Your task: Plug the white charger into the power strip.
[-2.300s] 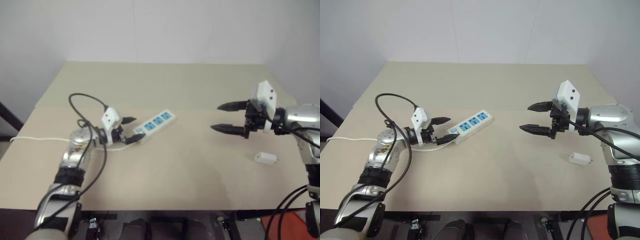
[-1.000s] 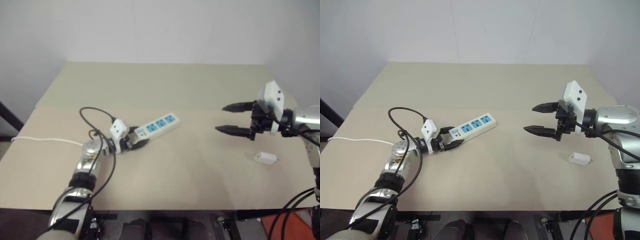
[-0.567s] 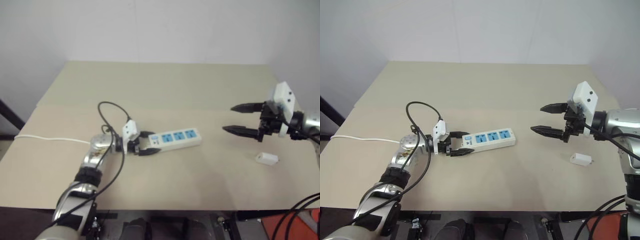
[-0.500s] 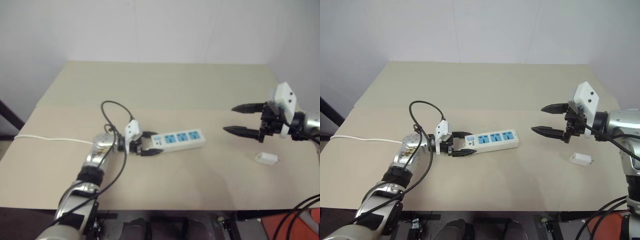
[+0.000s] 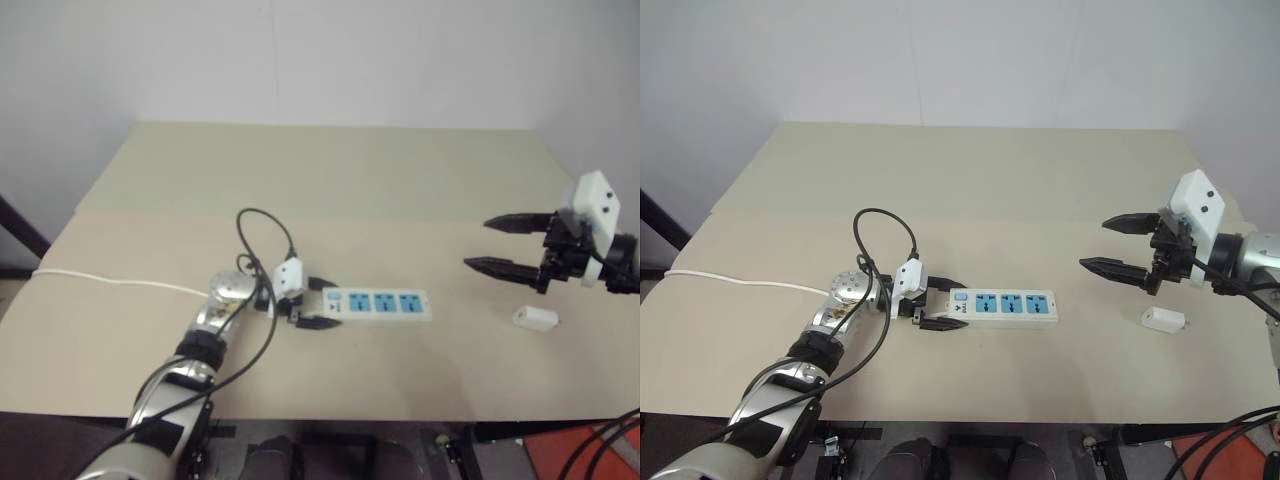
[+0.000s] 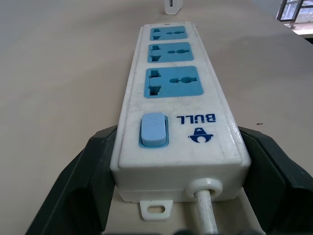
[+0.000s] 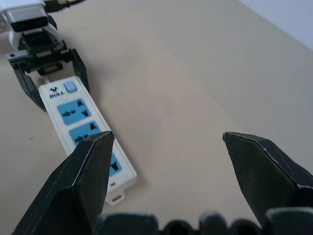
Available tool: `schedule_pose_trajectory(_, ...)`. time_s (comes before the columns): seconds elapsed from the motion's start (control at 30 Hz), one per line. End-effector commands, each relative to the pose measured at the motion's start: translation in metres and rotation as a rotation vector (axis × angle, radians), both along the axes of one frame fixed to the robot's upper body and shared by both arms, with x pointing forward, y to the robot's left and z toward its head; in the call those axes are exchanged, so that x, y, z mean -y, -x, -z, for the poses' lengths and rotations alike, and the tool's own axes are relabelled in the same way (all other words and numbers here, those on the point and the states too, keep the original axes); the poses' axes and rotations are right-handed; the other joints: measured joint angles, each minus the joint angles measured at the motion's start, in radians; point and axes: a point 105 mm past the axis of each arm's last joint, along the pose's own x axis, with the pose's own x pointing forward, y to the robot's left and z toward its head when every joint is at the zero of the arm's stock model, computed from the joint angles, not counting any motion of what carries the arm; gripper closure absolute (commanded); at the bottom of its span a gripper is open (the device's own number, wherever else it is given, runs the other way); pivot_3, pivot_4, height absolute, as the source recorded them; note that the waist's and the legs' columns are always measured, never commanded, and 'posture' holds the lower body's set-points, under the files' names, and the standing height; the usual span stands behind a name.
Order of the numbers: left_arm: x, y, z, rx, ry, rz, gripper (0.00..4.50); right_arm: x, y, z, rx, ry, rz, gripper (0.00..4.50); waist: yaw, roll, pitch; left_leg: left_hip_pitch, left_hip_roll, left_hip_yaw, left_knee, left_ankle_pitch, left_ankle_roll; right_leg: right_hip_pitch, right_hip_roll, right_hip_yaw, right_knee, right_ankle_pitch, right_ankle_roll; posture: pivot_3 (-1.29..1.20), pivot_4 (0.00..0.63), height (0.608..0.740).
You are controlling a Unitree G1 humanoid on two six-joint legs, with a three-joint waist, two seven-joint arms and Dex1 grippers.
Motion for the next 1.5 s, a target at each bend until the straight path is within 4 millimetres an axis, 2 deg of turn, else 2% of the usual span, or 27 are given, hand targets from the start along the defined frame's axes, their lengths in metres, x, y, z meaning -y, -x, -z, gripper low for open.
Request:
schedule_pose_trajectory(0.03, 0.003, -0.002, 0.004, 0.020, -0.025, -0.015, 1.22, 0.016, 0.005, -0.015, 0.039, 0.028, 0.061, 0.29, 0.003, 0.000, 0.000, 0.000, 0.000, 0.000, 0.000, 0.000, 0.000, 0.000, 0.000, 0.000, 0.000, 0.000, 0.000, 0.00, 0.150, 0.740)
schedule_pose_trajectory(0.1, 0.003, -0.002, 0.005, 0.020, -0.024, -0.020, 1.22, 0.025, 0.006, -0.011, 0.007, 0.065, 0.091, 0.29, 0.003, 0.000, 0.000, 0.000, -0.001, 0.000, 0.001, 0.000, 0.001, 0.000, -0.001, 0.000, 0.000, 0.000, 0.000, 0.00, 0.150, 0.740)
schedule_pose_trajectory(0.2, 0.002, 0.000, 0.007, 0.013, -0.026, -0.018, 1.22, 0.048, 0.007, -0.003, -0.084, 0.210, 0.162, 0.29, 0.004, 0.000, 0.000, 0.000, -0.001, 0.000, 0.001, -0.001, 0.001, 0.000, -0.001, 0.000, -0.001, 0.000, 0.000, 0.00, 0.150, 0.740)
schedule_pose_trajectory(0.33, 0.003, 0.000, 0.008, 0.003, -0.021, -0.017, 1.22, 0.060, 0.008, -0.006, -0.194, 0.339, 0.180, 0.29, -0.005, 0.001, 0.000, 0.001, -0.001, 0.000, 0.001, -0.001, 0.001, 0.000, -0.001, 0.001, -0.001, 0.000, 0.000, 0.00, 0.150, 0.740)
schedule_pose_trajectory(0.43, 0.006, 0.001, 0.008, -0.005, -0.025, -0.005, 1.22, 0.067, 0.009, 0.001, -0.295, 0.476, 0.146, 0.29, -0.007, 0.001, -0.001, 0.001, 0.000, 0.000, 0.001, -0.001, 0.002, -0.001, -0.002, 0.002, -0.001, 0.000, 0.000, 0.00, 0.150, 0.740)
schedule_pose_trajectory(0.63, 0.014, 0.003, 0.007, -0.017, -0.030, 0.014, 1.22, 0.074, -0.006, 0.027, -0.392, 0.581, 0.111, 0.29, -0.007, 0.001, -0.001, -0.001, -0.001, 0.000, 0.002, -0.002, 0.003, -0.002, -0.003, 0.002, -0.002, 0.000, 0.001, 0.00, 0.150, 0.740)
schedule_pose_trajectory(0.83, 0.008, 0.002, 0.006, -0.016, -0.046, 0.005, 1.22, 0.084, -0.013, 0.055, -0.474, 0.679, 0.071, 0.29, -0.003, 0.001, -0.001, -0.002, -0.003, 0.000, 0.002, -0.001, 0.002, -0.003, -0.003, 0.001, -0.001, 0.000, 0.001, 0.00, 0.150, 0.740)
schedule_pose_trajectory(1.2, 0.003, 0.002, 0.008, -0.012, -0.050, -0.030, 1.22, 0.088, -0.028, 0.075, -0.500, 0.769, 0.029, 0.29, -0.014, 0.001, -0.001, -0.001, -0.002, 0.000, 0.002, -0.001, 0.001, -0.001, -0.002, 0.001, -0.001, 0.000, 0.001, 0.00, 0.150, 0.740)
schedule_pose_trajectory(1.5, 0.000, 0.004, 0.009, -0.015, -0.051, -0.045, 1.22, 0.089, -0.031, 0.088, -0.524, 0.799, 0.005, 0.29, -0.015, 0.001, -0.001, 0.000, -0.002, 0.000, 0.002, 0.000, 0.000, -0.001, -0.002, 0.001, -0.001, 0.000, 0.001, 0.00, 0.150, 0.740)
